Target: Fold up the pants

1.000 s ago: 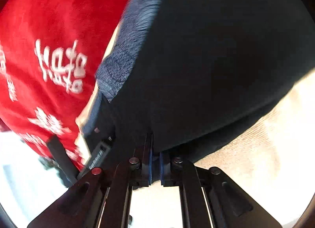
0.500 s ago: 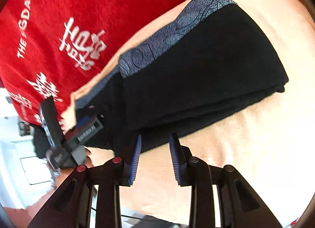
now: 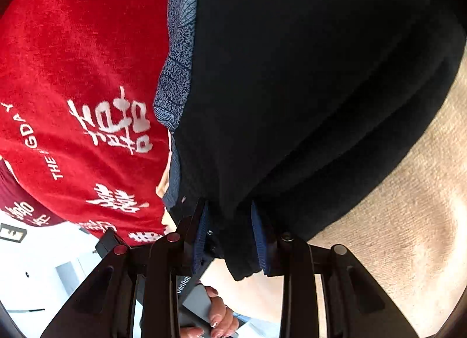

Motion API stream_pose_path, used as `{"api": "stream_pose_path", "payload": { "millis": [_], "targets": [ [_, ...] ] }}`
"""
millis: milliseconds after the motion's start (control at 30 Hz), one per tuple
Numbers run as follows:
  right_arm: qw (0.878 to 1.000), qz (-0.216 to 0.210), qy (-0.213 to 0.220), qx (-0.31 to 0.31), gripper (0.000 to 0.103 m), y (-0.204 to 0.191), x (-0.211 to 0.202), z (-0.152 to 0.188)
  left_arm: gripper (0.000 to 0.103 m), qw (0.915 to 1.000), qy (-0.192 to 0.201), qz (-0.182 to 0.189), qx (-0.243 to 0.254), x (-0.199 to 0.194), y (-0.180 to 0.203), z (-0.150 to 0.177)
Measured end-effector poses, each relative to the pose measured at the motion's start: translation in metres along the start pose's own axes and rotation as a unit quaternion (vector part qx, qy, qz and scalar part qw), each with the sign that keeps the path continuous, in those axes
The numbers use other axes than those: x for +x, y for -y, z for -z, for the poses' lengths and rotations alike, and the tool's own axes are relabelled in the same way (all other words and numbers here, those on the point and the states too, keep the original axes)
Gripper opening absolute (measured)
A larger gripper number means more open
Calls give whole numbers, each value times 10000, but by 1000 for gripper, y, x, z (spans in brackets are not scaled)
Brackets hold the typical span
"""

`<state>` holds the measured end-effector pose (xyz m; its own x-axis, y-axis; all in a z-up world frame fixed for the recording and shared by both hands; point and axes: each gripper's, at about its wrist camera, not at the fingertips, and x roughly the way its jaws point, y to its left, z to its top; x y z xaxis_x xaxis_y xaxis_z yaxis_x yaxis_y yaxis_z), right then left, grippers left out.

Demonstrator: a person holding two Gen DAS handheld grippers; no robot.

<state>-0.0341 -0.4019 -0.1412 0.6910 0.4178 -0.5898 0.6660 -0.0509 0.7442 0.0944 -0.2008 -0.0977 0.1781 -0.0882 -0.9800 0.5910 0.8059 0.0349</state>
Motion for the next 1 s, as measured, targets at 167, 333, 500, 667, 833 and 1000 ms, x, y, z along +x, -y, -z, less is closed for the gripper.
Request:
{"api": "stream_pose_path", "payload": {
  "millis": [167, 333, 500, 667, 833, 1000],
  "targets": [
    [9908, 334, -83, -1310, 11, -50, -14, 7, 103, 10000, 28, -21, 44, -5, 0, 4],
    [9861, 1062, -513, -1168, 16, -23, 6, 15, 103, 10000, 27, 62, -56, -9, -4, 9],
    [9775, 1213, -842, -1510, 25, -28, -10, 29, 103, 9998, 118, -47, 156, -21, -2, 11],
    [9432, 1971, 393, -2645, 25, -62, -89, -1, 103, 9980, 444, 290, 354, -58, 17, 3],
    [9491, 1997, 1048, -2199, 12, -67, -125, -74, 103, 9905, 723, 1022, 578, -79, 77, -21],
    [9295, 2379, 745, -2718, 12, -85, -90, -115, 103, 9916, 710, 970, 483, -60, 123, -41]
  ]
}}
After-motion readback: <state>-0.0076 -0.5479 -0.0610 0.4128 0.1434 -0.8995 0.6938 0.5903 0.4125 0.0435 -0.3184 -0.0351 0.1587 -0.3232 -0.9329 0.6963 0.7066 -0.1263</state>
